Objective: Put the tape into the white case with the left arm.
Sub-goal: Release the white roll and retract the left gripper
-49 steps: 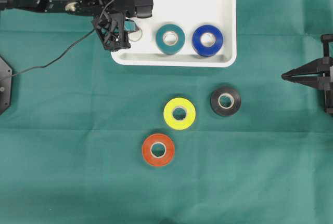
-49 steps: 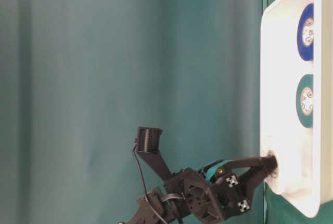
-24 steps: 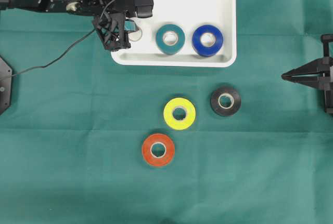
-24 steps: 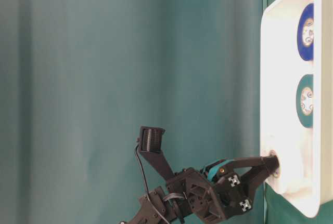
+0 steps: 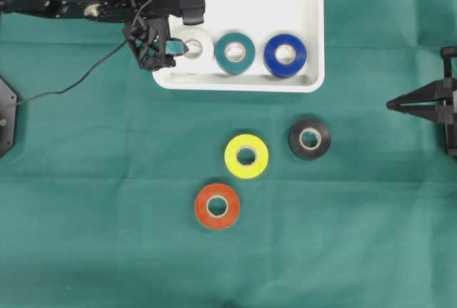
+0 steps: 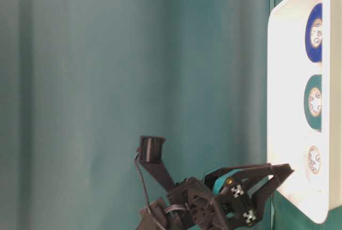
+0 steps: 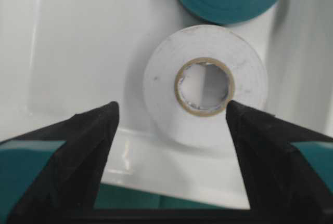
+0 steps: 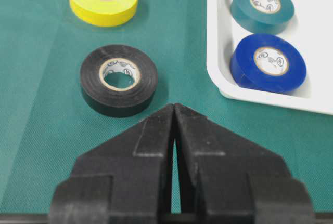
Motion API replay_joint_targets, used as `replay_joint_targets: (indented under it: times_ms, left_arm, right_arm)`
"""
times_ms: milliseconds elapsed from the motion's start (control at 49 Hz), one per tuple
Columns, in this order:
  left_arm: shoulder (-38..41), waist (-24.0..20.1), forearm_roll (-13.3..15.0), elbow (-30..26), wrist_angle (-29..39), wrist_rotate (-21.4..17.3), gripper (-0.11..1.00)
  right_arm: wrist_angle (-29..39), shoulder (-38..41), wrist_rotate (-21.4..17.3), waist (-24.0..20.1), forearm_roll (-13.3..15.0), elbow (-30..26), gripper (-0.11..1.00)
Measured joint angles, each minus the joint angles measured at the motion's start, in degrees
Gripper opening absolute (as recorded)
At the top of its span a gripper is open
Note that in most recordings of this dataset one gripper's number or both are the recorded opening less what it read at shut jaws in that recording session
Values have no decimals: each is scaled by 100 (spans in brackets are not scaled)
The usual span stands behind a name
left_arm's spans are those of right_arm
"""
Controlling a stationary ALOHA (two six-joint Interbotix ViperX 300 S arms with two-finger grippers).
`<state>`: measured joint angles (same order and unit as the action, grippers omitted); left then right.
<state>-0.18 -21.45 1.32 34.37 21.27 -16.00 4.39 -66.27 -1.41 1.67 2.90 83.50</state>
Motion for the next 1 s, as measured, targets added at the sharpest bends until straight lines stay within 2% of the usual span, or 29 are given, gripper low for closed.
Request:
replay_joint_targets:
  times_ms: [245, 694, 1001]
  left_arm:
    - [-624, 202, 0, 466, 0, 9, 81]
    - [-2329, 642, 0, 1784, 0, 35, 80]
    - [-3190, 896, 9, 2452, 26, 88, 80]
  right_arm:
    - [0, 0, -9, -9, 0, 9, -9]
    - [0, -9, 0, 0, 0, 9, -9]
    - [-9, 0, 0, 0, 0, 9, -9]
